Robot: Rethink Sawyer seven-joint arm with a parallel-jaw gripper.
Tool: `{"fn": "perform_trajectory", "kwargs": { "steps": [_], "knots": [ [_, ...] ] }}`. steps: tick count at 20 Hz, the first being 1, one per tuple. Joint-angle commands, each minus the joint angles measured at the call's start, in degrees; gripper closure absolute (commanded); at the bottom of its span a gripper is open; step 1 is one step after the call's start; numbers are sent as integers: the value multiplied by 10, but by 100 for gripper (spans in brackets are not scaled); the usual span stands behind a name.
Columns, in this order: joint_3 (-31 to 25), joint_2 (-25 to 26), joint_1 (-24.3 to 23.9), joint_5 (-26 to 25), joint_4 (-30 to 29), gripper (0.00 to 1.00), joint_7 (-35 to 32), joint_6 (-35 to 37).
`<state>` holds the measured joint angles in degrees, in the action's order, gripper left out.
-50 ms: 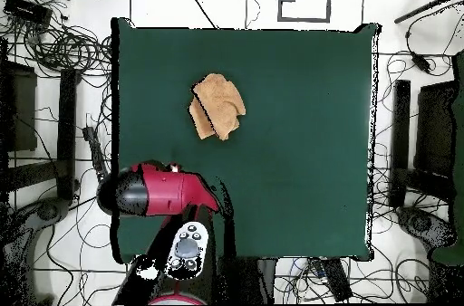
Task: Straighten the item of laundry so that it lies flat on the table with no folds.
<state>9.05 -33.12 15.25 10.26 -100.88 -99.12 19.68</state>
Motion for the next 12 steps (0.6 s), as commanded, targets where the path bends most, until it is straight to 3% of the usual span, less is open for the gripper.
{"fn": "perform_trajectory", "kwargs": {
  "steps": [1,12],
  "knots": [
    [-8,37,-2,39,87,0,-133,77],
    [-9,86,-13,37,139,0,-120,70]
  ]
}}
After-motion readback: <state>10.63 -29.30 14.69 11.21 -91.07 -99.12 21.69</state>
